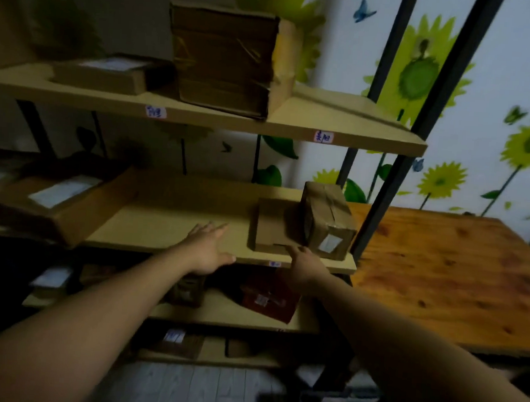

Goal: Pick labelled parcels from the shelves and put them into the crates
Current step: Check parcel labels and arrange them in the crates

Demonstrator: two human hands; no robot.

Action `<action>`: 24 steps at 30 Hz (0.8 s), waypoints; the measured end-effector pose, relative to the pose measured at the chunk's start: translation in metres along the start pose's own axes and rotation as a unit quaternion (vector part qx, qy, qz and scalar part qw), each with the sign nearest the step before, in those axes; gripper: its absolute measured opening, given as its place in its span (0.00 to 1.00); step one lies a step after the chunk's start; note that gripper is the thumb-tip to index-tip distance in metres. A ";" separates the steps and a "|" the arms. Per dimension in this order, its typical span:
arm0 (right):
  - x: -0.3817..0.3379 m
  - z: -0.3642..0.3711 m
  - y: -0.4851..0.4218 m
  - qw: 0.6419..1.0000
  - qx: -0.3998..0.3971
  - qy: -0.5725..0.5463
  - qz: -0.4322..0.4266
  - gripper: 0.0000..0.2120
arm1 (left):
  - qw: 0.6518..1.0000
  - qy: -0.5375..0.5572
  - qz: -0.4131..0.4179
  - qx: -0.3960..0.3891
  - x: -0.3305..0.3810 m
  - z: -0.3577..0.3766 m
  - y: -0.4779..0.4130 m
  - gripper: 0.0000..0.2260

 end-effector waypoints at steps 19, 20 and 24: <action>0.005 0.065 -0.106 0.988 0.014 0.151 -0.024 0.46 | 0.982 -0.120 0.042 -0.136 -0.005 0.084 -0.133 0.41; -0.002 0.063 -0.108 0.986 0.026 0.157 -0.046 0.45 | 0.984 -0.113 0.043 -0.128 -0.010 0.081 -0.131 0.40; -0.038 0.052 -0.106 0.984 0.048 0.149 -0.081 0.42 | 0.993 -0.090 0.038 -0.073 -0.035 0.061 -0.119 0.35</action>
Point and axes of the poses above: each hand's wrist, its own y-axis away from the middle knuckle, its own z-axis out of the palm, x = y × z, the point moved 8 cm from there along -y, towards the middle knuckle, and after that the axes turned 15 degrees about y, right-handed, at the moved point
